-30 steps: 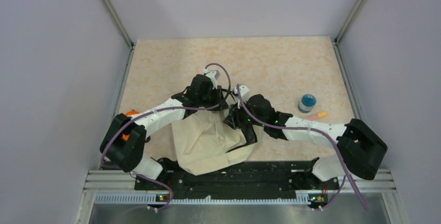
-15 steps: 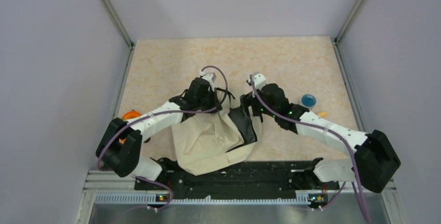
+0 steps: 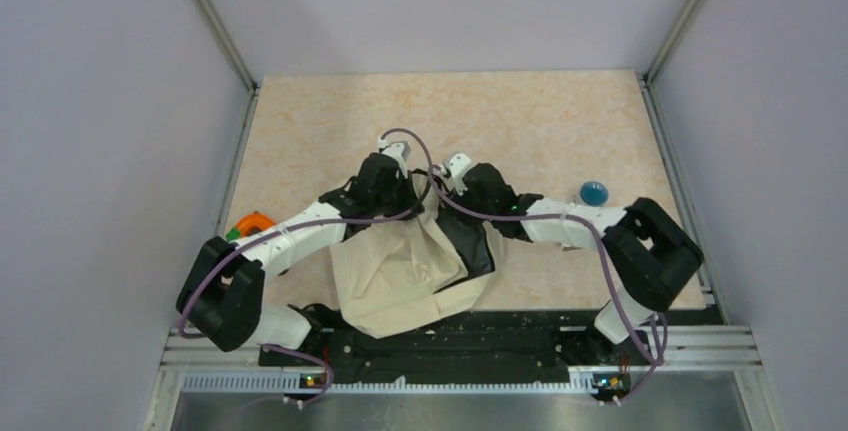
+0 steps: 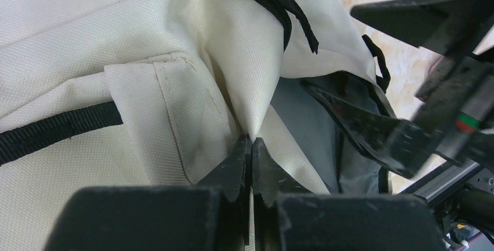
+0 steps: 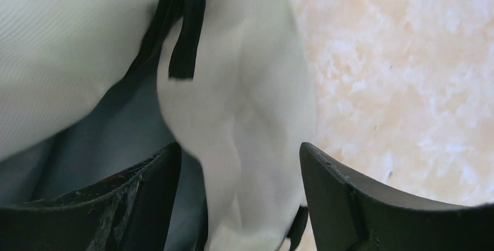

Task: Pack the student bag
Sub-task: Adjust the student bag at the center of the board.

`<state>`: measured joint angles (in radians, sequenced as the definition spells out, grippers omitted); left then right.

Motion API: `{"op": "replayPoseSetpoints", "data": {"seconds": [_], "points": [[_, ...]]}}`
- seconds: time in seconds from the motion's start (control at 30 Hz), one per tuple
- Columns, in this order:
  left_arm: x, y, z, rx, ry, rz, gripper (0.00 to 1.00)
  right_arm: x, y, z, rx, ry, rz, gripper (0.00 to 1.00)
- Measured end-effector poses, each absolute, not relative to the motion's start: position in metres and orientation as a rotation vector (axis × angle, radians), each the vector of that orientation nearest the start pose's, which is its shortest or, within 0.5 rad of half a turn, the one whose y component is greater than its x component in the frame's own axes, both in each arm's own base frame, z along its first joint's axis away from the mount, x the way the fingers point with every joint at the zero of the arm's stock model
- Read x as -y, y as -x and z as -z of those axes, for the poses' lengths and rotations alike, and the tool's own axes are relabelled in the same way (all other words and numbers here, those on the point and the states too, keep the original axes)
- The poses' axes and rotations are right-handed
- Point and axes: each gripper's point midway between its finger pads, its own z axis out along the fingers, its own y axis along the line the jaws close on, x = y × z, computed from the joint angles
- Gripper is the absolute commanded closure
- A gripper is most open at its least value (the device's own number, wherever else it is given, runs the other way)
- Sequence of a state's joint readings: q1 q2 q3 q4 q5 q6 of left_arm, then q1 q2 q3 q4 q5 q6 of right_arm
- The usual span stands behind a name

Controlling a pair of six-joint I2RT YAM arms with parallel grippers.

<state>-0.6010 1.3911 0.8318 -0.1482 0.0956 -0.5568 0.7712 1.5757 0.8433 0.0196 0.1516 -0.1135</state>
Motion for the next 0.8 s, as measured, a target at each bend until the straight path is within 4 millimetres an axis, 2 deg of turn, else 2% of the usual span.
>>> {"op": "replayPoseSetpoints", "data": {"seconds": [0.13, 0.23, 0.37, 0.43, 0.5, 0.57, 0.67, 0.7, 0.8], "points": [[0.244, -0.288, -0.108, -2.372, -0.091, 0.698, 1.0, -0.265, -0.333, -0.063, -2.046, 0.872, -0.069, 0.47], [0.244, -0.288, -0.108, -2.369, -0.084, 0.698, 1.0, -0.259, -0.347, -0.072, -2.022, 0.767, -0.009, 0.58], [0.243, -0.288, -0.109, -2.367, -0.084, 0.698, 1.0, -0.243, -0.359, -0.091, -2.032, 0.54, -0.036, 0.72], [0.244, -0.288, -0.109, -2.365, -0.087, 0.699, 1.0, -0.225, -0.369, -0.102, -2.034, 0.399, -0.077, 0.8], [0.245, -0.288, -0.11, -2.361, -0.091, 0.71, 1.0, -0.209, -0.378, -0.11, -2.041, 0.267, -0.129, 0.81], [0.248, -0.288, -0.112, -2.356, -0.099, 0.726, 1.0, -0.202, -0.383, -0.112, -2.049, 0.187, -0.18, 0.81], [0.25, -0.288, -0.113, -2.347, -0.111, 0.74, 0.79, -0.201, -0.381, -0.107, -2.072, 0.127, -0.249, 0.78], [0.25, -0.288, -0.114, -2.345, -0.119, 0.744, 0.69, -0.201, -0.38, -0.106, -2.078, 0.116, -0.268, 0.75], [0.255, -0.287, -0.117, -2.335, -0.147, 0.775, 0.48, -0.202, -0.38, -0.106, -2.089, 0.093, -0.319, 0.63]]}}
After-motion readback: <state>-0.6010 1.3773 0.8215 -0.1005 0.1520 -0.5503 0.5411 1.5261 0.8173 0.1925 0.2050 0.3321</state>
